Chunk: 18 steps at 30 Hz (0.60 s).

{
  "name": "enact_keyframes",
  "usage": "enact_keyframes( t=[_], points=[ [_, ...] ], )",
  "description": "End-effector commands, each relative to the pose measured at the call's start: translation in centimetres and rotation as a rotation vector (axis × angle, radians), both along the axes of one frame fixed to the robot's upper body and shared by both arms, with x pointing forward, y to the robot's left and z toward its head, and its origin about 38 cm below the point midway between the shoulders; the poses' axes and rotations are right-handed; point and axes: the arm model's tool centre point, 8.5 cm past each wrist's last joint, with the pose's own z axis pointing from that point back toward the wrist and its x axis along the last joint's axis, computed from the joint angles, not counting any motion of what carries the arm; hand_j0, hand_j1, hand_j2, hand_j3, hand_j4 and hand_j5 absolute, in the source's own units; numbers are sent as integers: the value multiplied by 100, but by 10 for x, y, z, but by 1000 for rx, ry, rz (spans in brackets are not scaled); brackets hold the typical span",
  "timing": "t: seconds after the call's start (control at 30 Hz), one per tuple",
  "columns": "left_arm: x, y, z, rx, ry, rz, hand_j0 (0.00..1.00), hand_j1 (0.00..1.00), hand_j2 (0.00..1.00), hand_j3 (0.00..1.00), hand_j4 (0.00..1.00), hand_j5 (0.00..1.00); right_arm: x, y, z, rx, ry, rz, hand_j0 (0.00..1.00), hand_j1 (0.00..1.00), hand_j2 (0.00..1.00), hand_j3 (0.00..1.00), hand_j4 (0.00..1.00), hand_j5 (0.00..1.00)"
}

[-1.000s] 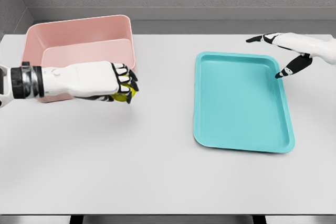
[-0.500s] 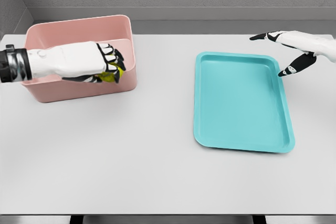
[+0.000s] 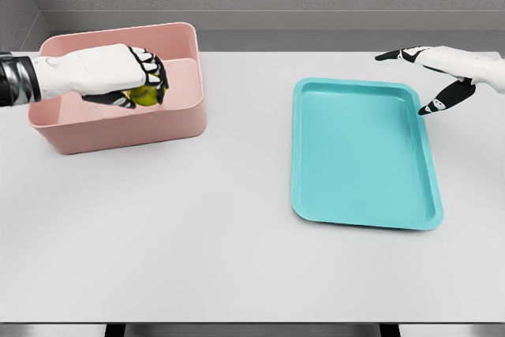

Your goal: Put the tennis from the blue tray into the pink basket with both arms

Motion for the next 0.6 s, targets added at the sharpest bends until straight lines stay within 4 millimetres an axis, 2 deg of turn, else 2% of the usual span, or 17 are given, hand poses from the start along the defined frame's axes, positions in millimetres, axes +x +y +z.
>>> enact_keyframes(
  t=[0.0,0.4,0.57],
  points=[
    [5,4,-3,-7,9,24,49,49,49,49,49,49,0,0,1,8,-1,-3,100,100,100,100,100,100],
    [34,14,-8,-30,18,110,49,49,49,49,49,49,0,0,1,5,1,-2,100,100,100,100,100,100],
    [39,15,-9,-37,23,126,49,49,49,49,49,49,0,0,1,7,1,-2,100,100,100,100,100,100]
  ],
)
